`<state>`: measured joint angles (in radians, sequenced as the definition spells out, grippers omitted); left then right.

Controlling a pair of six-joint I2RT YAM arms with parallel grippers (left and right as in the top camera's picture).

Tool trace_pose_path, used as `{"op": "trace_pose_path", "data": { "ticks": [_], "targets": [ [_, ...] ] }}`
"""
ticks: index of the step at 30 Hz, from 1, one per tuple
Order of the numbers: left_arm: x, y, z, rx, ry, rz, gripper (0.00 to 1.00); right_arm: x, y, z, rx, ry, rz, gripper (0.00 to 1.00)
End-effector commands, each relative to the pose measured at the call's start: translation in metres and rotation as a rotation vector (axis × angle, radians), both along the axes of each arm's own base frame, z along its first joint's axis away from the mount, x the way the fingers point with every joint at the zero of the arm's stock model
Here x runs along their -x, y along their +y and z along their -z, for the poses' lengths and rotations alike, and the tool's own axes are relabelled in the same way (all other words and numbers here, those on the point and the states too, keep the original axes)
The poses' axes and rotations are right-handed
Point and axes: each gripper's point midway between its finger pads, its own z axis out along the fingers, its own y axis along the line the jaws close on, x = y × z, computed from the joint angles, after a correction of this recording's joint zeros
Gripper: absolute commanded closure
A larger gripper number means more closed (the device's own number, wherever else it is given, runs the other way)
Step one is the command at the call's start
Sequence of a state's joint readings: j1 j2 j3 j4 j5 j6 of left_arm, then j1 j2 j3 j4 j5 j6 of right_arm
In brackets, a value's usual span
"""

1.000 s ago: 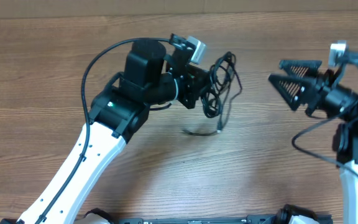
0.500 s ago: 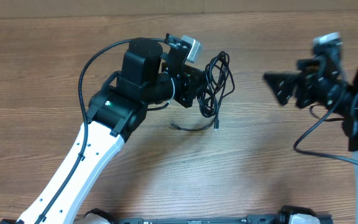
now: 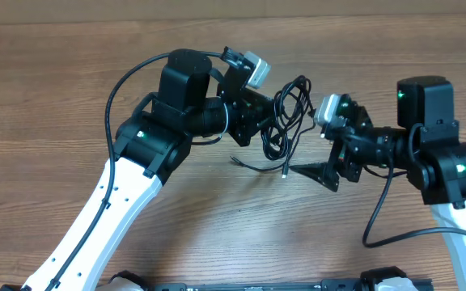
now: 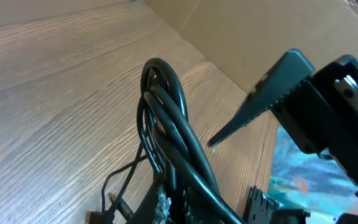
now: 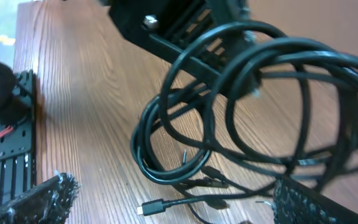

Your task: Untangle cables

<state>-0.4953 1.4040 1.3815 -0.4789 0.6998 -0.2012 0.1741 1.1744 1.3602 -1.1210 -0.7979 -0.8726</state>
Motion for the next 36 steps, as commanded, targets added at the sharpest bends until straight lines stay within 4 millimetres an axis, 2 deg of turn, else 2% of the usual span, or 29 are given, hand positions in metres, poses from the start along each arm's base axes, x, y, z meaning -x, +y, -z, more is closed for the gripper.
{"op": "trace_pose_path", "data": {
  "ticks": [1, 6, 15, 19, 24, 26, 31, 36],
  "targets": [
    [0.011, -0.002, -0.018, 0.030, -0.087, 0.077, 0.96, 0.007, 0.008, -0.012, -0.002, -0.071, -0.066, 0.00],
    [0.023, -0.011, -0.028, 0.078, -0.103, 0.156, 0.96, 0.009, 0.018, -0.010, -0.003, -0.078, -0.104, 0.00],
    [0.028, -0.016, -0.029, 0.077, -0.113, 0.170, 0.96, 0.009, 0.021, -0.009, -0.014, -0.066, -0.117, 0.01],
    [0.027, -0.017, -0.030, 0.079, -0.119, 0.167, 0.96, 0.017, 0.026, -0.015, -0.059, -0.050, -0.156, 0.05],
    [0.027, -0.017, -0.031, 0.081, -0.120, 0.165, 0.96, 0.025, 0.031, -0.022, -0.113, -0.037, -0.200, 0.15],
    [0.023, -0.016, -0.030, 0.074, -0.115, 0.142, 0.96, 0.029, 0.033, -0.024, -0.133, -0.026, -0.216, 0.21],
    [0.006, -0.010, -0.025, 0.060, -0.042, 0.007, 0.96, 0.037, 0.034, -0.025, -0.156, 0.009, -0.236, 0.28],
    [-0.003, -0.006, -0.022, 0.062, 0.006, -0.067, 0.96, 0.049, 0.039, -0.035, -0.223, 0.006, -0.306, 0.27]
  ]
}}
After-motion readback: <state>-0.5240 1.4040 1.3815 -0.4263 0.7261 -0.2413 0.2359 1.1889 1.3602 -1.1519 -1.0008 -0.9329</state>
